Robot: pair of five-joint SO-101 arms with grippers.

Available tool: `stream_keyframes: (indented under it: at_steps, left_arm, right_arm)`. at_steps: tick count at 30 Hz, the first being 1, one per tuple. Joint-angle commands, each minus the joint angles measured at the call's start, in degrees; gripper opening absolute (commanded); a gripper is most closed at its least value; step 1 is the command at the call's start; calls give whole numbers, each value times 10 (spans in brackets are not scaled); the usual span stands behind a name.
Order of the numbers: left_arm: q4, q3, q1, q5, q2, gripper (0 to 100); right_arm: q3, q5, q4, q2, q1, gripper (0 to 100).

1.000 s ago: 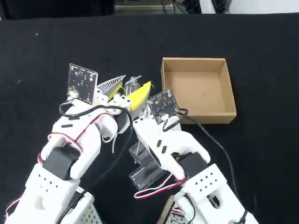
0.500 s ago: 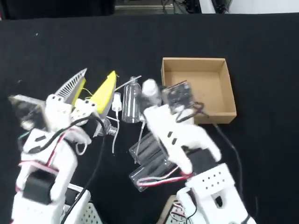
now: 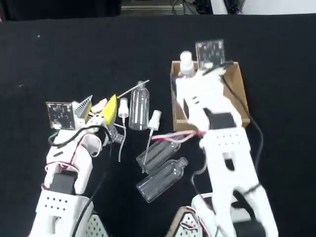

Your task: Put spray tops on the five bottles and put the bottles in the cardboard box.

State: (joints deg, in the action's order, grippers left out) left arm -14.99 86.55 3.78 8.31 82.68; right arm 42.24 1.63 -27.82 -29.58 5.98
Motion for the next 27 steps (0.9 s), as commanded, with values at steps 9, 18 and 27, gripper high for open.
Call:
stream_keyframes:
  at_steps: [9, 18, 27]
  left_arm:
    - [25, 17, -1, 6, 6, 220]
    - [25, 17, -1, 6, 5, 220]
    - [25, 17, -1, 6, 3, 220]
  right_arm:
    - [-77, -3, 178, 179, -35, 11]
    - [-74, -103, 281, 251, -53, 11]
    - [-74, -103, 329, 300, -51, 11]
